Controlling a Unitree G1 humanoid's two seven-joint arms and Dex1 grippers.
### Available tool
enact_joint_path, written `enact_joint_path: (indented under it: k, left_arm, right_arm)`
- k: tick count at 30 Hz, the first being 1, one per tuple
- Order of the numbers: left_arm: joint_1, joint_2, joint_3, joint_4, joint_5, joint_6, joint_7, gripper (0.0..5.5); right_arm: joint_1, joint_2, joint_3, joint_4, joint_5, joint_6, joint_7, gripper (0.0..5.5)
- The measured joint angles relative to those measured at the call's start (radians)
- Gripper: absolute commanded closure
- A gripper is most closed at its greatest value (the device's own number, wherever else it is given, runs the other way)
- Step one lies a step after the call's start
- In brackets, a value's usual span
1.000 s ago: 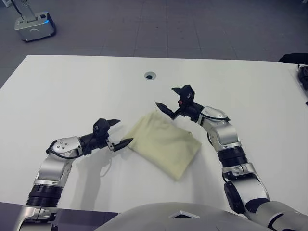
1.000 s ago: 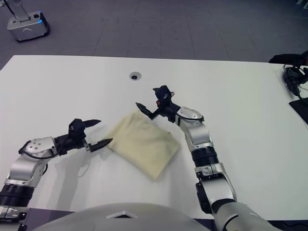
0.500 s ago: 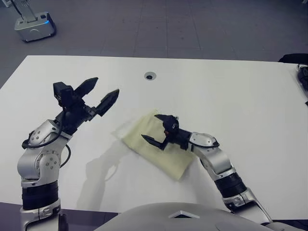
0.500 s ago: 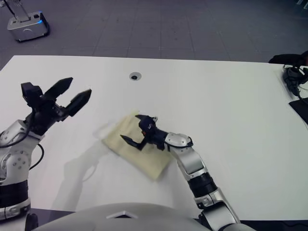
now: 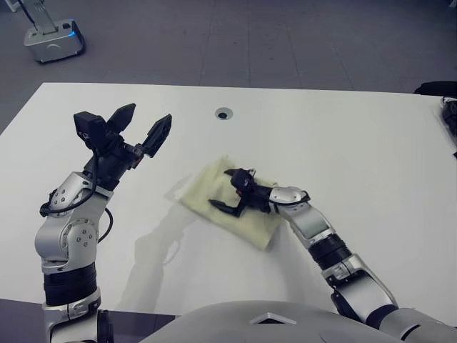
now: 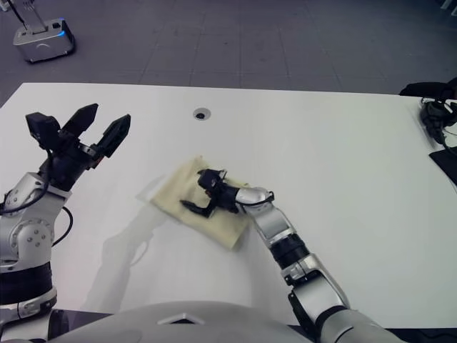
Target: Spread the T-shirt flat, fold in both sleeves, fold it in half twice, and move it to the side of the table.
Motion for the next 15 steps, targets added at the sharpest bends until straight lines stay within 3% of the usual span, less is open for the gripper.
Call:
enact_joint_path:
  k: [10, 15]
  left_arm:
    - [-0.013, -0.006, -0.012, 0.0, 0.036, -0.004, 0.04, 0.1]
    - [-0.04, -0.05, -0.017, 0.007, 0.048, -0.023, 0.072, 0.1]
  right_arm:
    - [-0.042, -0.244, -0.401, 0.526, 0.133, -0.341, -0.287, 0.11]
    - [-0.031, -0.269, -0.479, 0.654, 0.141, -0.462, -0.361, 0.11]
